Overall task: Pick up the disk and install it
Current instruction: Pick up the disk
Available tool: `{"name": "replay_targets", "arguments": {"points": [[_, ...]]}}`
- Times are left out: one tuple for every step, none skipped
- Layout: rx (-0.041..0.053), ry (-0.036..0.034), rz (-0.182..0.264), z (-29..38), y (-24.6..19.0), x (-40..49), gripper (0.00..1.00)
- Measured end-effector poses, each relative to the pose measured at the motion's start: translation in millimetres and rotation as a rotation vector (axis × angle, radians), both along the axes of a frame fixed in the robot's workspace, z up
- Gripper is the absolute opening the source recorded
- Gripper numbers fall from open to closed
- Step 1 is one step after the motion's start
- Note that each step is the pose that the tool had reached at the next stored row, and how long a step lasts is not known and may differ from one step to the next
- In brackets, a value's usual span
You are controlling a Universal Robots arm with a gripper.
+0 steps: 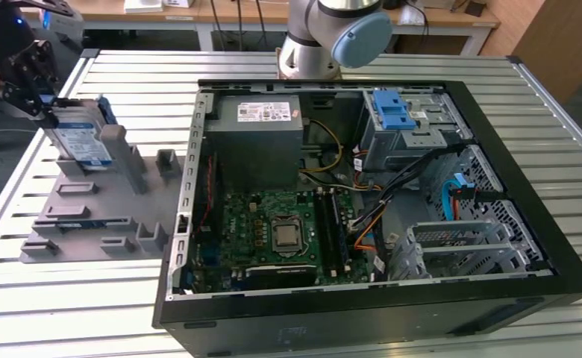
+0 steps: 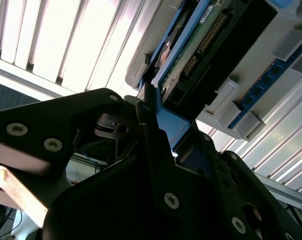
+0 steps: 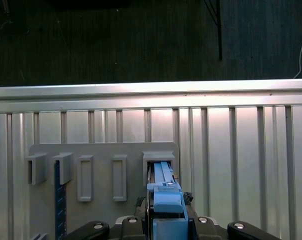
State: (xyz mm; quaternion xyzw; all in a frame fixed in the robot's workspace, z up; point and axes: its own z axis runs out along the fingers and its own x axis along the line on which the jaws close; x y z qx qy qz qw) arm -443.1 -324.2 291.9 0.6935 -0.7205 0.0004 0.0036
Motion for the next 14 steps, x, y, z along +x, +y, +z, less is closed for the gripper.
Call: {"name": "replay_targets", "arguments": {"points": [[0.0000, 0.0000, 0.000, 0.7, 0.0, 0.0, 0.36], [0.0000, -0.0001, 0.000, 1.3, 0.0, 0.0, 0.36], [0.0000, 0.0000, 0.000, 1.9, 0.0, 0.0, 0.36], [0.0000, 0.0000, 0.000, 2.6, 0.0, 0.0, 0.36], [0.0000, -0.0001, 0.000, 3.3, 0.0, 0.0, 0.36], [0.0000, 0.0000, 0.000, 4.0, 0.0, 0.0, 0.36], [0.0001, -0.0002, 0.000, 4.1, 0.0, 0.0, 0.36], [0.0000, -0.0001, 0.000, 4.4, 0.0, 0.0, 0.36], [0.0000, -0.0001, 0.000, 4.6, 0.0, 0.0, 0.36], [0.0000, 0.0000, 0.000, 4.6, 0.0, 0.0, 0.36], [0.0000, 0.0000, 0.000, 4.7, 0.0, 0.0, 0.36], [-0.0001, 0.0000, 0.000, 4.9, 0.0, 0.0, 0.36], [-0.0001, 0.0003, 0.000, 5.3, 0.0, 0.0, 0.36], [-0.0002, 0.0005, 0.000, 5.9, 0.0, 0.0, 0.36]]}}
